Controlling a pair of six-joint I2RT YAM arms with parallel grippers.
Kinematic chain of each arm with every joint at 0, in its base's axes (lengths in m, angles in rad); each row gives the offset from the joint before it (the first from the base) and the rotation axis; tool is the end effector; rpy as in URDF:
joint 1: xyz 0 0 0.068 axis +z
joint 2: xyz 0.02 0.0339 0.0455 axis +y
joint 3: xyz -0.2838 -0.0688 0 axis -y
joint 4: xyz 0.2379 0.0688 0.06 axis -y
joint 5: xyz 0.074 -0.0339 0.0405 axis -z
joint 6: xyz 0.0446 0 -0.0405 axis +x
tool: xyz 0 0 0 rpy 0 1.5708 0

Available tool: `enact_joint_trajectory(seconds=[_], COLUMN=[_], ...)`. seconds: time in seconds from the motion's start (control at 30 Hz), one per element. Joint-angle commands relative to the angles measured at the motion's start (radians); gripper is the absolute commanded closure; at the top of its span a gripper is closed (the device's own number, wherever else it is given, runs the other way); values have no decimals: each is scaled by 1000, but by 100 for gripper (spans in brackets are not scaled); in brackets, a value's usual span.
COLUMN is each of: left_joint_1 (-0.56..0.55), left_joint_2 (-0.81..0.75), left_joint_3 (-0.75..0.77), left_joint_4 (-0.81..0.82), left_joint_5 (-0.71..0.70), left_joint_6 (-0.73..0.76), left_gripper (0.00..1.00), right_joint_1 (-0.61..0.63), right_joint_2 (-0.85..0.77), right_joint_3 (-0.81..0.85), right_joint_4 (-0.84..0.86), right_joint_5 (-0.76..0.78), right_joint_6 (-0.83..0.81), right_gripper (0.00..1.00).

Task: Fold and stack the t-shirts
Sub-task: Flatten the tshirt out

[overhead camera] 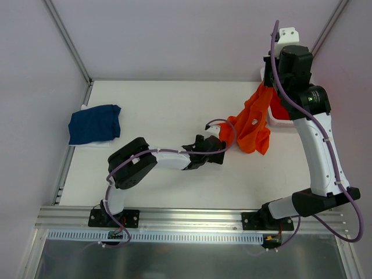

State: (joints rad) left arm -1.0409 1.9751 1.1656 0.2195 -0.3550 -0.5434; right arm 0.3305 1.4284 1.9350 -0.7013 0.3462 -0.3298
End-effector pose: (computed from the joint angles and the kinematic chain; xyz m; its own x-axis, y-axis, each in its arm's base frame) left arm 0.2335 -0.3679 0.1791 -0.5835 0.0370 -0.8112 0.4222 0.8672 -0.2641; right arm 0.2626 0.0741 0.5399 -0.1763 -0.3825 -0.9070 -0.0501 0.9237 -0.3798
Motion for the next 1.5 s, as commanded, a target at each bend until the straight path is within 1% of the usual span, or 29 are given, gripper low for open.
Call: enact_joint_trajectory(seconds=[0.0, 0.07, 0.1, 0.2, 0.23, 0.3, 0.33, 0.4, 0.43, 0.6, 0.63, 0.67, 0.77, 0.8, 0.87, 0.9, 0.97, 1.0, 1.07, 1.1, 1.17, 1.2, 1.23, 1.37, 1.47], left_joint_1=[-2, 4, 5, 16, 16, 19, 19, 19, 21, 19, 21, 19, 21, 21, 25, 27, 38, 41, 51, 51, 51, 51, 51, 45, 41], left_joint_2=[25, 45, 50, 70, 77, 82, 80, 79, 76, 38, 27, 10, -82, -143, -208, -275, -341, -402, -487, -514, -580, -597, -613, -699, -755], left_joint_3=[61, 80, 83, 97, 101, 111, 112, 117, 118, 115, 118, 124, 134, 134, 134, 135, 152, 164, 209, 223, 267, 284, 316, 348, 362], left_joint_4=[-14, -28, -26, -26, -26, -31, -34, -52, -60, -112, -147, -169, -247, -261, -291, -305, -350, -368, -414, -416, -420, -425, -430, -439, -439], left_joint_5=[-53, -56, -49, -33, -30, -33, -32, -41, -45, -139, -162, -217, -318, -381, -432, -474, -505, -541, -581, -631, -660, -673, -697, -775, -818], left_joint_6=[8, 16, 17, 25, 28, 31, 31, 31, 31, 42, 57, 66, 117, 131, 184, 204, 261, 278, 336, 391, 448, 503, 525, 623, 692], left_gripper=[18, 23, 30, 43, 54, 69, 81, 90, 99, 100, 100, 100, 100, 100, 100, 100, 100, 100, 100, 100, 100, 100, 100, 100, 100], right_joint_1=[-7, -8, -7, -8, -7, -7, -7, -7, -7, -7, -7, -7, -7, -8, -8, -8, -8, -8, -11, -11, -13, -13, -15, -13, -15], right_joint_2=[-37, -43, -45, -52, -49, -51, -49, -49, -49, -46, -46, -48, -62, -78, -100, -117, -128, -132, -151, -157, -180, -187, -201, -233, -224], right_joint_3=[16, 7, 5, 5, 5, 7, 5, 4, 2, -2, -5, -10, -45, -57, -108, -119, -128, -131, -140, -143, -152, -153, -153, -125, -33], right_joint_4=[23, 23, 23, 23, 23, 19, 20, 20, 19, 19, 19, 17, 20, 23, 49, 54, 52, 51, 51, 51, 51, 49, 46, 37, 8], right_joint_5=[-18, -16, -15, -16, -15, -15, -15, -12, -10, -16, -9, -4, 25, 34, 53, 60, 99, 114, 145, 148, 145, 143, 143, 145, 163], right_joint_6=[12, 12, 11, 11, 12, 12, 11, 9, 11, 15, 15, 14, 17, 18, 18, 17, 9, 0, -6, -6, 0, 6, 8, 8, -17], right_gripper=[99, 100, 99, 100, 100, 99, 99, 99, 100, 99, 100, 99, 100, 99, 100, 100, 100, 99, 99, 100, 99, 99, 100, 100, 99])
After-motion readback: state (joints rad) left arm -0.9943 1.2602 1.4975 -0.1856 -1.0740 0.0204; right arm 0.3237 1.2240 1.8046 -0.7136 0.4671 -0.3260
